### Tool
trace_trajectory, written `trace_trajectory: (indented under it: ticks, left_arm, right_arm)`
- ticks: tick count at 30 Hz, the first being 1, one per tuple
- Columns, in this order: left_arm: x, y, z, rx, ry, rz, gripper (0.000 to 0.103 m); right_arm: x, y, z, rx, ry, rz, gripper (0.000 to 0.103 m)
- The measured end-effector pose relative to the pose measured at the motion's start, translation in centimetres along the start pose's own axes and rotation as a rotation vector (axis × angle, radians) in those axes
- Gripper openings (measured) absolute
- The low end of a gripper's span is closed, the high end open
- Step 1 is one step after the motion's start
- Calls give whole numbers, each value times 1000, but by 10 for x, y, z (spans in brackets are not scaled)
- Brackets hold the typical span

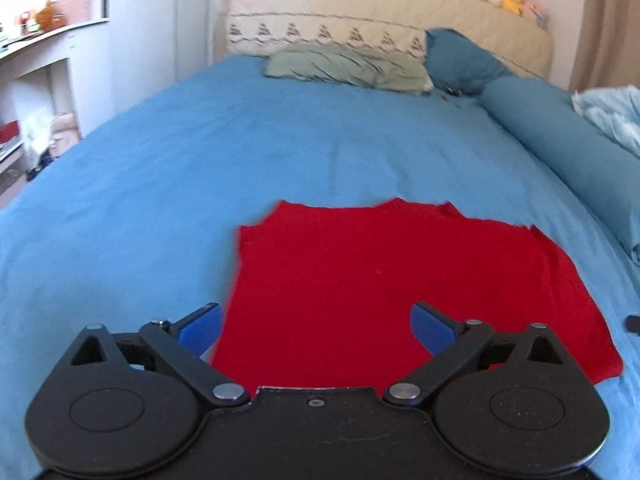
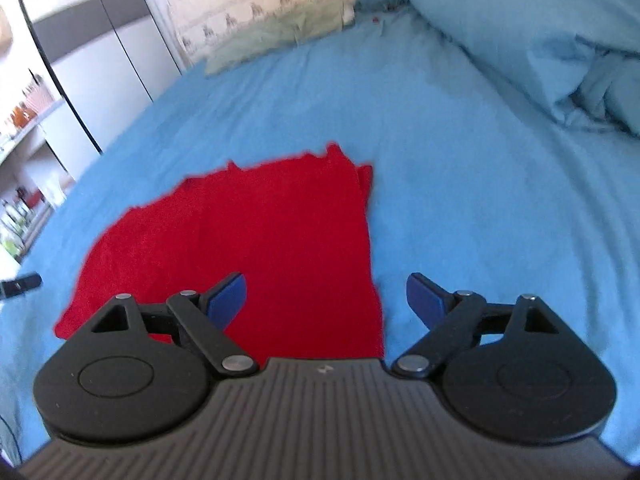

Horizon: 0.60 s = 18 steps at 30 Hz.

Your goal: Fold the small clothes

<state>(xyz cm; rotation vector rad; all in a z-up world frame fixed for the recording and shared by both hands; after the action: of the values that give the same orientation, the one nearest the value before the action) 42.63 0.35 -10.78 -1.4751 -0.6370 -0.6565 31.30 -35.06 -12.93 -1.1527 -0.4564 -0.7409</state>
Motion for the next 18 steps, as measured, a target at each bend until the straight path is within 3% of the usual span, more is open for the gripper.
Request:
trace_trajectory:
  ticks: [3,8,11,14,18]
  left_arm:
    - [2,24,-26,-45,23,37,101]
    - [1,57,-63,-63,95,33,101]
    - [3,76,-81,-64,122,38,101]
    - [0,95,-90,-47,114,85,100]
    - [-9,114,-91,-40,110,134,101]
  right_arm:
    - [-14,22,-8,-14,48,17,90]
    - [-35,43,-6,-40,-1,-23,88]
    - [-39,47,3,4,-51,-25,75]
    - [-39,48,6,19,-100,-43,75]
    - [-43,53,-8,19,-61,-53,73]
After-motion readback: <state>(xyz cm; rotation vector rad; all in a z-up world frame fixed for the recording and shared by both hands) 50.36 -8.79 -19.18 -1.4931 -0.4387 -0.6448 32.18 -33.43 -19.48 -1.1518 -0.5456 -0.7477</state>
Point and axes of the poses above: each gripper's, at about its wrist camera, not at the fingertips, and y roughly the way its jaws point, z to its left, x to its top, the point moved 2 cm from there along y, roughly the way its jaws point, and after that the axes turned 7 degrees about x, right-handed, at the moved point
